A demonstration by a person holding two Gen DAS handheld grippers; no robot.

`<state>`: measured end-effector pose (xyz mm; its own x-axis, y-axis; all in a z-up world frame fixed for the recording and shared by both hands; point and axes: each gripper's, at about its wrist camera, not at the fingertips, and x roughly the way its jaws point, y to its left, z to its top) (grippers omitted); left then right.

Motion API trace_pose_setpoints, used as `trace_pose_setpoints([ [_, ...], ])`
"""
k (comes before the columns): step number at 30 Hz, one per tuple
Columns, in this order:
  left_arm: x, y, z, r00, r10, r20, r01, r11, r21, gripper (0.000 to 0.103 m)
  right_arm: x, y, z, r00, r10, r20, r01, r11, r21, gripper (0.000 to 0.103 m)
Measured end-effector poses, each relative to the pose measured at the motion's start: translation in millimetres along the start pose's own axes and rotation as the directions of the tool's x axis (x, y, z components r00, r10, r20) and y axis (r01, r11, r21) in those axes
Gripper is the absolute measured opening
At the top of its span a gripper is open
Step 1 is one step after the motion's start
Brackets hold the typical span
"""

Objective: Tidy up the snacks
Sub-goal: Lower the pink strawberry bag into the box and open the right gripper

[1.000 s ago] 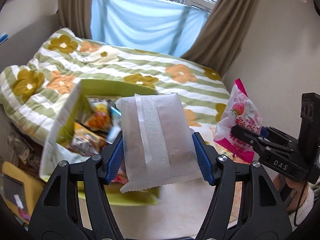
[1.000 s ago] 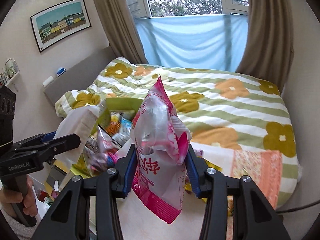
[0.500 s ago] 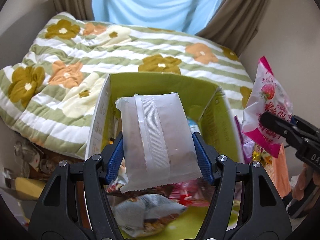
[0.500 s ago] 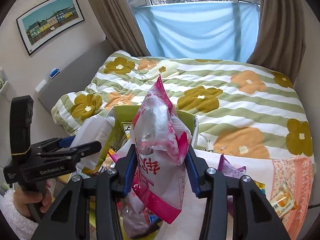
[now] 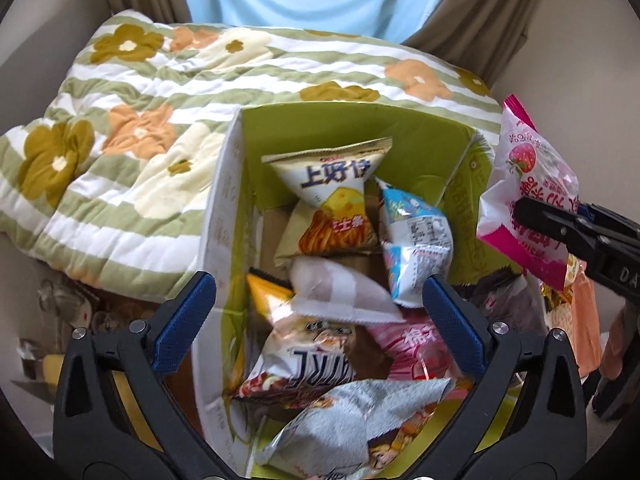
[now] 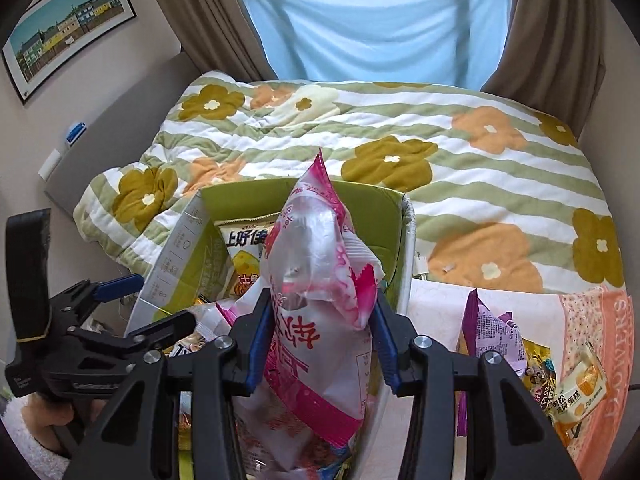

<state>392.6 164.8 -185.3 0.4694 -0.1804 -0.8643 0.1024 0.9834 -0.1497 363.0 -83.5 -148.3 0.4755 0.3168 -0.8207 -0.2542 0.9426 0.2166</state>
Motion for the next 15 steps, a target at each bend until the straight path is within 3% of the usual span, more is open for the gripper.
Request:
trace_pose_setpoints([
  [7,-16,6,-7,1.000,0.022,0.010,-0.021,0.999,-0.028,0.102,13,5,7,0.999,0.042,-0.016,-0.042,0.999,-0.022,0.043],
  [10,-19,7,-8,1.000,0.021,0.011,-0.020,0.999,-0.037,0.102,15,7,8,0.999,0.052,-0.004,-0.052,0.999,-0.015,0.049],
  [11,-20,6,-9,1.000,0.021,0.013,-0.020,0.999,-0.039,0.102,13,7,8,0.998,0.060,0.010,-0.060,0.998,-0.010,0.058],
  [12,-21,5,-10,1.000,0.020,0.012,-0.019,0.999,-0.040,0.102,9,7,8,0.997,0.072,0.027,-0.072,0.997,-0.005,0.077],
  [13,-22,5,-12,1.000,0.017,0.012,-0.017,0.999,-0.042,0.102,7,8,7,0.996,0.076,0.039,-0.076,0.997,-0.003,0.086],
  [14,-23,4,-14,1.000,0.015,0.012,-0.015,0.999,-0.044,0.102,2,7,6,0.995,0.080,0.058,-0.080,0.997,-0.001,0.094],
  [15,-23,3,-15,1.000,0.016,0.011,-0.016,0.999,-0.044,0.102,-2,8,5,0.994,0.084,0.071,-0.084,0.996,-0.001,0.094],
])
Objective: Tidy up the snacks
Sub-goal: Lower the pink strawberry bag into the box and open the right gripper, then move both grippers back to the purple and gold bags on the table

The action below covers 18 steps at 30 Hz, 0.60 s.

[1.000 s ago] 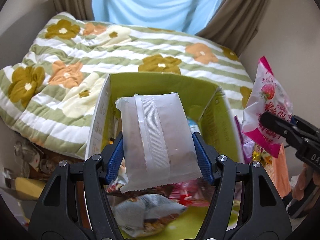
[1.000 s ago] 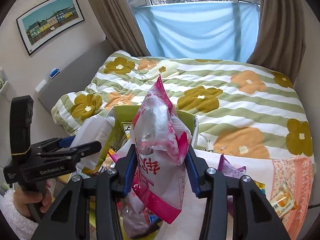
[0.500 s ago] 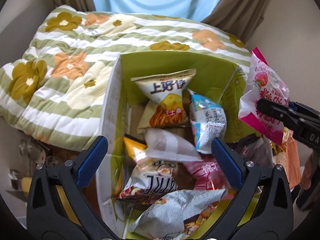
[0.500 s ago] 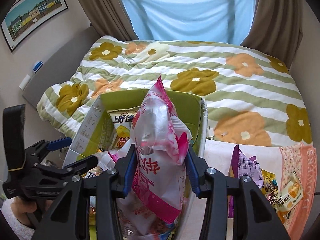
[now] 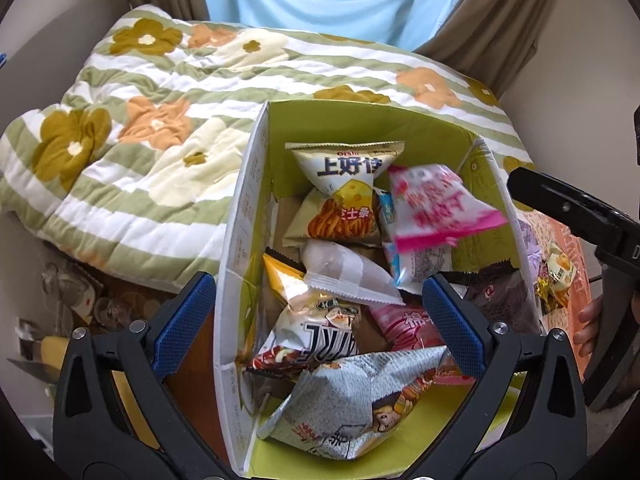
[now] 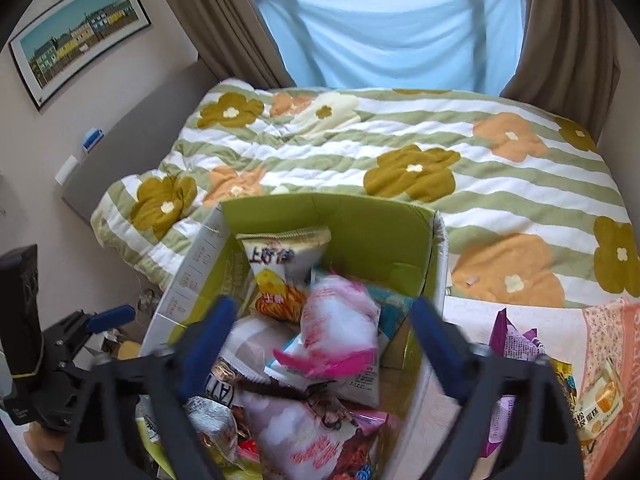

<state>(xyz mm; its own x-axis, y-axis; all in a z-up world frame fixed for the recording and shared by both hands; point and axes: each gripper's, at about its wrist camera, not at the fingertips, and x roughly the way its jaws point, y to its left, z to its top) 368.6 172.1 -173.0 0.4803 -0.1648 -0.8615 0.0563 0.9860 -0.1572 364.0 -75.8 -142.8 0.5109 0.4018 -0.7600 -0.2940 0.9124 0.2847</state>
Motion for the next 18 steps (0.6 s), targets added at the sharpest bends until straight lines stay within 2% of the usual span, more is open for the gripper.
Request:
trace_pose_setpoints([
  [9,-19,-14,-18,1.000,0.008,0.024,-0.009,1.000,0.020,0.102,-25,9,-19,1.000,-0.013,0.024,0.014,1.000,-0.027,0.094],
  [18,-41,-31,-30,0.997,-0.042,0.071,0.038,0.997,0.064,0.102,-56,12,-36,0.995,-0.051,0.081,0.051,0.999,-0.001,0.094],
])
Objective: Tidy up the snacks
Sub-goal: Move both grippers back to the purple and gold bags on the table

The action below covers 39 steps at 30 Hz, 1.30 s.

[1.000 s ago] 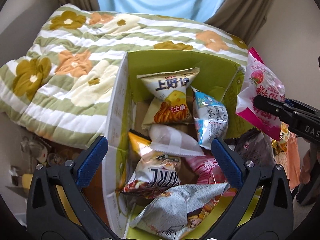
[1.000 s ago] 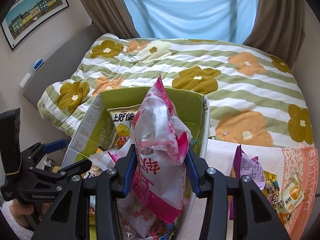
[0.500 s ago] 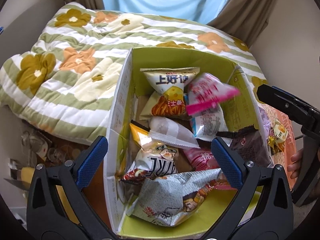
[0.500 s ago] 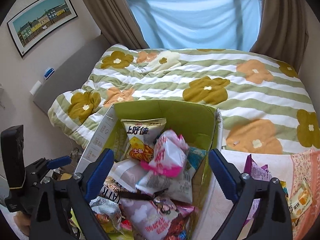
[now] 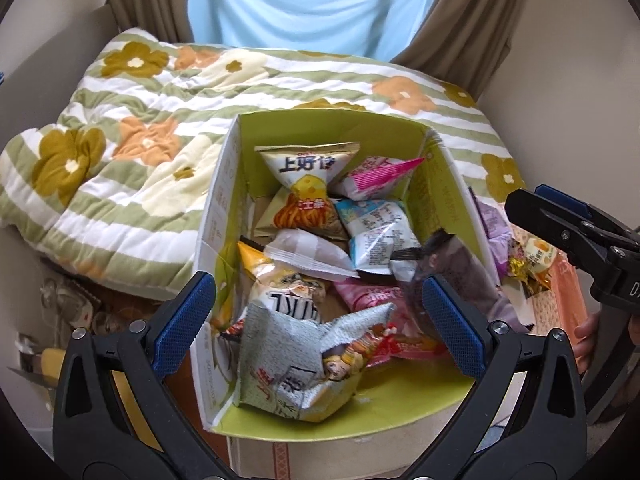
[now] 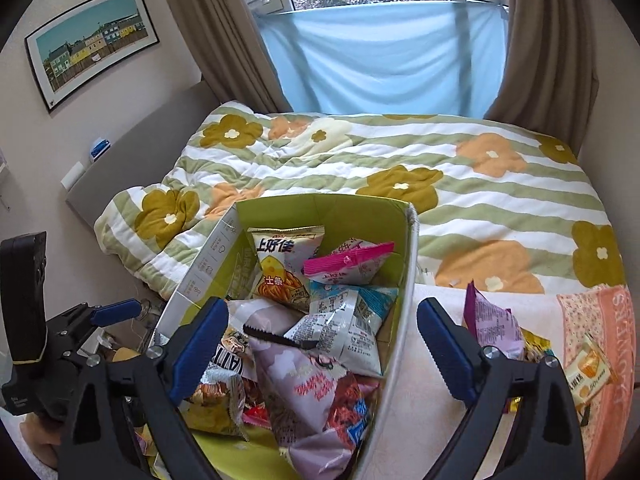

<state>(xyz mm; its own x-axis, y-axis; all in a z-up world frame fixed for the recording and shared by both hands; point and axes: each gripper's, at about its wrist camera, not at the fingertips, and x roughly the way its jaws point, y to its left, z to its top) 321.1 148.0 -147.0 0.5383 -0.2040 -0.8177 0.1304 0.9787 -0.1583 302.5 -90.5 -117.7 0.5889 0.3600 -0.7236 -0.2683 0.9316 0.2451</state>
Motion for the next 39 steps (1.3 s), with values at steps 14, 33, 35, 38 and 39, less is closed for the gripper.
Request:
trace_pose_setpoints([
  [14,-14,-82,1,0.995,-0.088,0.050,0.081,0.989,0.126,0.102,-75,-68,-22,0.985,-0.149,0.089,0.137,0.982,0.126,0.102],
  [33,69,-264,21,0.999,0.004,-0.035,-0.001,0.996,0.091,0.102,-78,-250,-27,0.992,-0.070,-0.102,0.080,0.992,0.101,0.103],
  [35,84,-269,24,0.998,0.027,-0.055,-0.023,0.998,0.067,0.102,-65,-258,-28,0.990,-0.055,-0.126,0.064,0.996,0.064,0.103],
  [38,106,-274,27,0.995,0.060,-0.080,-0.056,0.997,0.046,0.102,-41,-271,-31,0.984,-0.024,-0.175,0.025,1.000,0.004,0.103],
  [39,116,-275,28,0.993,0.070,-0.100,-0.067,0.997,0.038,0.102,-30,-274,-33,0.979,-0.008,-0.202,0.005,1.000,-0.017,0.103],
])
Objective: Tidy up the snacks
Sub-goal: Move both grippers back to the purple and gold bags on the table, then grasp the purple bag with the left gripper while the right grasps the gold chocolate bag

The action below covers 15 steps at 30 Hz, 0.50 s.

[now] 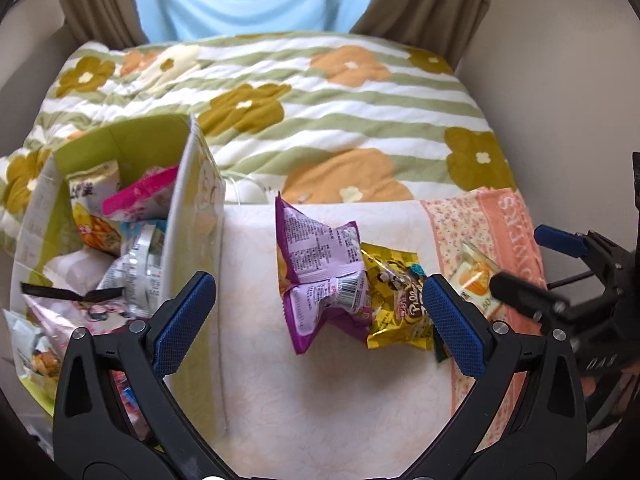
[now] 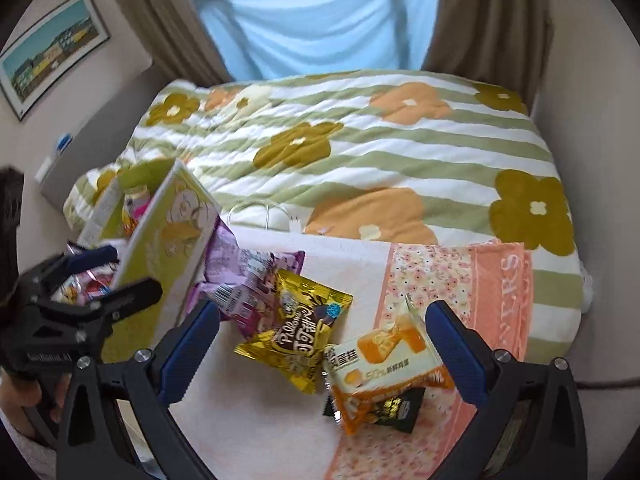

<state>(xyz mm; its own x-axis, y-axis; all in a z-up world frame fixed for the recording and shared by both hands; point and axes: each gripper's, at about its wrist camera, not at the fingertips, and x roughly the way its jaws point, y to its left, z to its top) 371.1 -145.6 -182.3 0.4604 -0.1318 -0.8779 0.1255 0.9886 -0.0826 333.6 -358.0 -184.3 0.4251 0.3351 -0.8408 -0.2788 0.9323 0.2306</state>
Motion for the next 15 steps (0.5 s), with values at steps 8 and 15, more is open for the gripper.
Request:
trace_pose_setpoints([
  [8,63,-5,10,0.994,0.009,-0.105,-0.015,0.998,-0.063,0.102,66,-1,-5,0.986,0.085,-0.142,-0.109,0.978,-0.175,0.103],
  [15,99,-4,5,0.987,0.032,-0.159,-0.042,0.997,-0.064,0.102,105,4,-13,0.969,0.098,-0.227,-0.150,0.964,-0.220,0.102],
])
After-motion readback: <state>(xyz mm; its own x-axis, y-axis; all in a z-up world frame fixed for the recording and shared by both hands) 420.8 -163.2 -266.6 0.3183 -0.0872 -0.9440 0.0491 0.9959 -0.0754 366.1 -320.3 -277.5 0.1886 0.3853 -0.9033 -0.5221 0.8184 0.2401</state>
